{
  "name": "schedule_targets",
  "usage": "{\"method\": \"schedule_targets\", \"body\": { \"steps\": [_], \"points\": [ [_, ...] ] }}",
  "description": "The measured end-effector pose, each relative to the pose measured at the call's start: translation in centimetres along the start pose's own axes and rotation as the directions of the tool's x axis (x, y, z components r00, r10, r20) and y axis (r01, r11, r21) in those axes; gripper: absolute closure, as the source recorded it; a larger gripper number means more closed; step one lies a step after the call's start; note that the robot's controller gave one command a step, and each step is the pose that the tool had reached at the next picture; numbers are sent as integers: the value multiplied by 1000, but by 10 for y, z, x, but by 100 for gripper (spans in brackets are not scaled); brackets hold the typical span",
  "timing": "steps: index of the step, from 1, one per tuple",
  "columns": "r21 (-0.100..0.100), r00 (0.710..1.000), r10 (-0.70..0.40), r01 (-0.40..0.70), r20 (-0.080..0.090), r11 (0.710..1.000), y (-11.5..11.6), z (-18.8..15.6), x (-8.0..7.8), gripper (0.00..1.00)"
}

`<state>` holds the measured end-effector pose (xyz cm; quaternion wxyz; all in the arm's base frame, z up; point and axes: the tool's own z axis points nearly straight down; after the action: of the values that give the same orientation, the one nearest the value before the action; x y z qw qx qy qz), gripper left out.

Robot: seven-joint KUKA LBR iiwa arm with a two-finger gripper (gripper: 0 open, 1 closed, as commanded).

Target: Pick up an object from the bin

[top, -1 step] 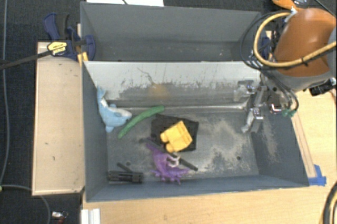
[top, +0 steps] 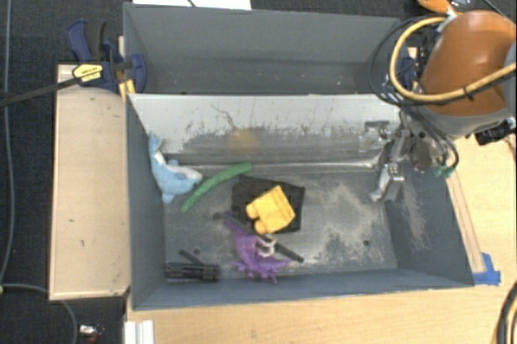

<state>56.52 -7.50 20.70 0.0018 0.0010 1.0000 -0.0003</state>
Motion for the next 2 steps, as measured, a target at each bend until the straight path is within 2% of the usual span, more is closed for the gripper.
{"method": "schedule_targets", "body": {
  "steps": [1, 2],
  "points": [
    [0, 997, -72, 72, 2, 997, 66, 136, 18, 0],
    [8, 973, -232, 232, 19, 973, 90, 77, 7, 0]
  ]
}}
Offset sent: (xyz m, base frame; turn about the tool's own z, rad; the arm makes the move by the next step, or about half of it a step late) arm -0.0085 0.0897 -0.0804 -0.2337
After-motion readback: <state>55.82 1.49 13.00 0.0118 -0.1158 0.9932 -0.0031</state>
